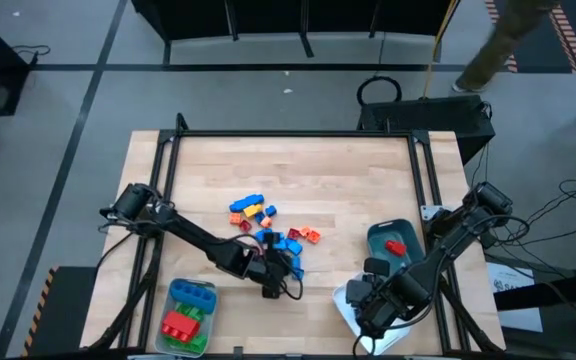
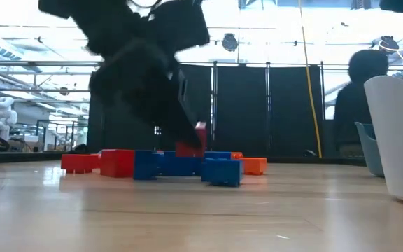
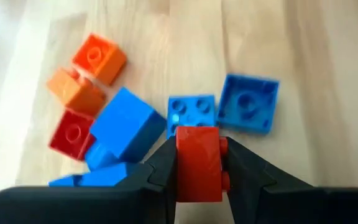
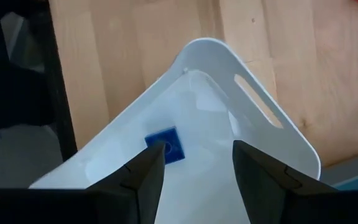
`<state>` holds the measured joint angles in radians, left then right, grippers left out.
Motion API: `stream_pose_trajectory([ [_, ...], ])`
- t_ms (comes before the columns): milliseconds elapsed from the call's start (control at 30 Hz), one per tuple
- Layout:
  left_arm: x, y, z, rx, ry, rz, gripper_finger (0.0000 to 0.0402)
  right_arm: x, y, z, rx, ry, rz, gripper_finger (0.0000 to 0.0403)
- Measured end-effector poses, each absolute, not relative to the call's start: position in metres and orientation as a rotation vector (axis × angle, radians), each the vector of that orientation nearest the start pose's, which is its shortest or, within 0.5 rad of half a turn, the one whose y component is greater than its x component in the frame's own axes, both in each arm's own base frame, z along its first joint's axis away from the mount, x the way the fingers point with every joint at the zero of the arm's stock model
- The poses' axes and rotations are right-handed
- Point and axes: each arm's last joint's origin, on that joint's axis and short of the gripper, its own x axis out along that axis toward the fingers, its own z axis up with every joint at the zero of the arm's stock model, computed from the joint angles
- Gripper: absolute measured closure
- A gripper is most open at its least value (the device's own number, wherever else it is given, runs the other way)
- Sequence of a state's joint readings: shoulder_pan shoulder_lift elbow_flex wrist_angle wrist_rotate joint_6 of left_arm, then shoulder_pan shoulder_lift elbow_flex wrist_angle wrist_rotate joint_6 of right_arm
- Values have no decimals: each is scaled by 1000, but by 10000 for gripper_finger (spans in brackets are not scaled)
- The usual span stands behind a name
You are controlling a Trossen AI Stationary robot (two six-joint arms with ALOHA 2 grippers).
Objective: Sort blocks by size
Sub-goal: Put the small square red game piece into the white bin
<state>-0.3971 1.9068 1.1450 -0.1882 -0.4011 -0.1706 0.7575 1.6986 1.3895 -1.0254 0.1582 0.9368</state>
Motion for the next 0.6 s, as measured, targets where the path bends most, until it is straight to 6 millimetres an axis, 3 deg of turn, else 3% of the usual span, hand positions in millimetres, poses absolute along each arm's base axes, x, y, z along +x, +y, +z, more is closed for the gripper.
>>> stream_pose_trajectory([
  [133,364,-148,181,227,787,35,304,232,224,265,152,1233,-61,232],
  [233,370,-158,202,228,686,-5,304,219,223,284,130,1123,-64,232],
  [400,380,-170,227,225,443,-100,304,181,219,322,163,953,-58,232],
  [600,395,-160,246,162,218,-147,304,144,194,350,193,786,-173,232],
])
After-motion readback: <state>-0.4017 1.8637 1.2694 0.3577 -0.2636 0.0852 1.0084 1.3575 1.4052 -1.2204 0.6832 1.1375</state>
